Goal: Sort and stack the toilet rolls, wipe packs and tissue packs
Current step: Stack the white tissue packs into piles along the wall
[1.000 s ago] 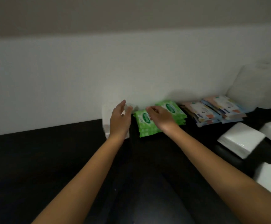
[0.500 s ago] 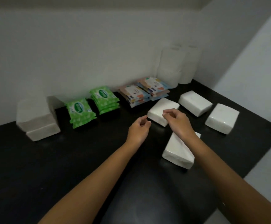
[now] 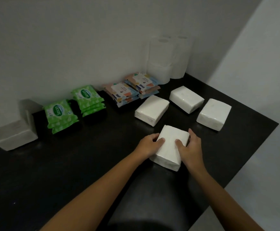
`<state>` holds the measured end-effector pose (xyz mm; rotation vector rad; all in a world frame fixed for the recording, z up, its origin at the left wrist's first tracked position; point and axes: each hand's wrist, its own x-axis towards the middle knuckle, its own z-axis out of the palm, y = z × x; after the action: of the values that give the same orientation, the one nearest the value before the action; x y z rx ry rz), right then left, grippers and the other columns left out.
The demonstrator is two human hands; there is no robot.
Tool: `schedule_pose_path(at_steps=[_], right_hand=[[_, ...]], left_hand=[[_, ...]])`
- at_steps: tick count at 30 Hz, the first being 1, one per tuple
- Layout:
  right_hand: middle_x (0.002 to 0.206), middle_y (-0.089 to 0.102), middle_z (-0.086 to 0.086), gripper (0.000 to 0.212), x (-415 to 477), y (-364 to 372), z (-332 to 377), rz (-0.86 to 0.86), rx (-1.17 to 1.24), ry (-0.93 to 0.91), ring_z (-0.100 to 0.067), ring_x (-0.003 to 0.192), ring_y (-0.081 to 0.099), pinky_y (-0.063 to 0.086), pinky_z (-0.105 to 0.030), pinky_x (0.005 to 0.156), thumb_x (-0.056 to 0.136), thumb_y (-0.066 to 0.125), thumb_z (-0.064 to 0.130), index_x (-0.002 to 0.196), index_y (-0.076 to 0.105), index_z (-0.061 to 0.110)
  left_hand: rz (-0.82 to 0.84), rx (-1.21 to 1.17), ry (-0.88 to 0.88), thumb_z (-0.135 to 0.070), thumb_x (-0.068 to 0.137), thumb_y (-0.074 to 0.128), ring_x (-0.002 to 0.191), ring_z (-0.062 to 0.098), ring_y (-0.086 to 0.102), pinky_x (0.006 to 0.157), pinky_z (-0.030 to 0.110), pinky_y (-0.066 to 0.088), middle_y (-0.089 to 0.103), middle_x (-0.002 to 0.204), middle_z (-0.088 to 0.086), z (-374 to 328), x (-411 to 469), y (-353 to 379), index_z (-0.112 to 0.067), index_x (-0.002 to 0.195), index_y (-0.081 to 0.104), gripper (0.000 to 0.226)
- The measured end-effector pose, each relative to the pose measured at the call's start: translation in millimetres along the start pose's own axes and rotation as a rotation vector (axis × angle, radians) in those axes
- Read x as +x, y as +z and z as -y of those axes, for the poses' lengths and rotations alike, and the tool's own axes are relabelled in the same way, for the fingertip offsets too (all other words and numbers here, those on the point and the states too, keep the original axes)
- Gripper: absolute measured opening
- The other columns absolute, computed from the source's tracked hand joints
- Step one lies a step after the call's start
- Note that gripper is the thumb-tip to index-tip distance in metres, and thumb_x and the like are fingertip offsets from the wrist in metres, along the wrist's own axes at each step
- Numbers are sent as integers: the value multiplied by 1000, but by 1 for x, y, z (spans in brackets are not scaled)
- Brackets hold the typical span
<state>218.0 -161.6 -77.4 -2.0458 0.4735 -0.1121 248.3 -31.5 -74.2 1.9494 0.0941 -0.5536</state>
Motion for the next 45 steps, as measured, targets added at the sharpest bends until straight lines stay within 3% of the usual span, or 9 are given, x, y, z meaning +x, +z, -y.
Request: schedule_pose_path(at_steps=[5,9,13,21,28,36,38,41,45], right_hand=[[148,36,-12,64,1,10,1,9,77,80,-27,132,41,36,-41,110,92,53,21,147,24,10],[147,39,-9,67,-2,18,14,28,154,52,-24,132,43,38,-32,103,91,56,17,147,20,10],[140,46,-8,55,-15,39,38,93,218,-5,-20,124,48,41,-26,87,90,58,16,140,33,13],[126,53,-4,48,-58,115,103,273,254,-185,-16,111,53,42,-26,87,87,61,18,131,44,11],[102,51,3,40,-99,188,180,429,262,-338,-11,93,52,41,-24,79,86,63,21,120,48,7],[102,51,1,40,-119,255,246,526,255,-411,-12,90,50,41,-17,65,89,58,25,123,47,7],[110,53,-2,44,-120,267,262,575,238,-421,-12,93,49,40,-19,71,91,55,27,129,44,9],[130,51,-6,50,-122,287,279,615,218,-498,-15,105,49,35,-22,85,92,53,27,137,40,9],[135,50,-8,51,-126,314,302,608,141,-575,-20,120,49,33,-21,88,93,50,26,140,38,9]], left_hand=[[6,-7,18,-34,93,50,128,17,46,104,29,38,49,141,2,5,-3,-6,-21,140,43,49],[-78,-91,50,-32,93,50,126,16,47,100,26,40,49,139,1,11,-12,-19,-22,138,45,46],[-190,-173,66,-31,93,51,120,15,51,93,24,42,50,137,1,22,-31,-46,-21,137,46,45],[-504,-306,79,-28,92,54,114,16,56,96,28,46,56,131,3,57,-96,-129,-18,131,52,41],[-741,-304,100,-24,96,45,110,9,50,86,17,38,53,135,3,79,-153,-215,-13,134,48,40],[-857,-343,78,-36,93,50,130,17,43,106,27,34,45,142,-2,93,-174,-296,-19,139,42,50],[-876,-339,78,-37,92,50,129,18,44,110,34,35,47,141,0,95,-173,-315,-18,139,43,51],[-890,-345,125,-35,94,48,123,19,49,104,33,41,51,137,3,100,-172,-340,-15,138,45,49],[-937,-377,139,-32,95,45,117,19,51,96,31,43,53,132,5,107,-167,-371,-15,137,45,45]])
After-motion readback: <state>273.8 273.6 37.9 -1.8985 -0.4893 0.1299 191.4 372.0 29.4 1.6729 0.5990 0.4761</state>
